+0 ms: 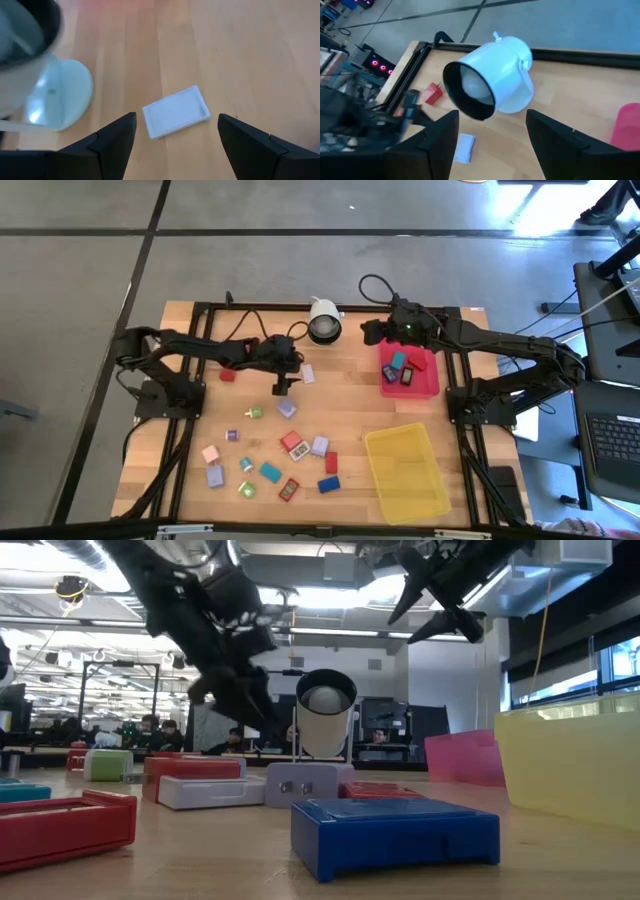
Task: Pick & Place Office items
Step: Put the white digital timer into the pink bin
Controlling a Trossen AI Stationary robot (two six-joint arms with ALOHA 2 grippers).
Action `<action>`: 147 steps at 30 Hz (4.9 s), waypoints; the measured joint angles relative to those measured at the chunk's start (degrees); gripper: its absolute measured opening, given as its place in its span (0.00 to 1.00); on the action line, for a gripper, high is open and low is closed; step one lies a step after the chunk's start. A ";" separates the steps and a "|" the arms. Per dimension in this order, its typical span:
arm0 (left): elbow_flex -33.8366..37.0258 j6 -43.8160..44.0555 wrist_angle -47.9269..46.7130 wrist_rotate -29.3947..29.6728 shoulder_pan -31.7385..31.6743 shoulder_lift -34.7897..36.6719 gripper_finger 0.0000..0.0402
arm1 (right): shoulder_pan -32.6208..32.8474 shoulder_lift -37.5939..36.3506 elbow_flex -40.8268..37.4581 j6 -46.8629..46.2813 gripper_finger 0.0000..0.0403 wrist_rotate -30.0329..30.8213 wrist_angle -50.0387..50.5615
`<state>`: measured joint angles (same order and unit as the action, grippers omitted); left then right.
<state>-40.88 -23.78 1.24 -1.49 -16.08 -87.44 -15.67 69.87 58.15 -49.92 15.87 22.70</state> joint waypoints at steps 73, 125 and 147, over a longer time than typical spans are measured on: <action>-22.05 19.94 -21.27 -8.33 1.07 -17.11 0.69 | 0.02 0.04 0.00 4.11 0.59 -1.31 3.32; -22.05 27.92 -36.53 0.42 -3.35 -1.56 0.69 | 7.59 16.26 -0.07 11.88 0.58 -2.01 -7.42; -22.05 34.17 -43.74 4.38 -5.53 33.44 0.69 | 13.67 32.33 -0.07 31.84 0.78 -0.45 -23.52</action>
<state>-62.94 10.39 -42.50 2.90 -21.61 -54.00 -2.00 102.19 58.08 -18.08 15.43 -0.82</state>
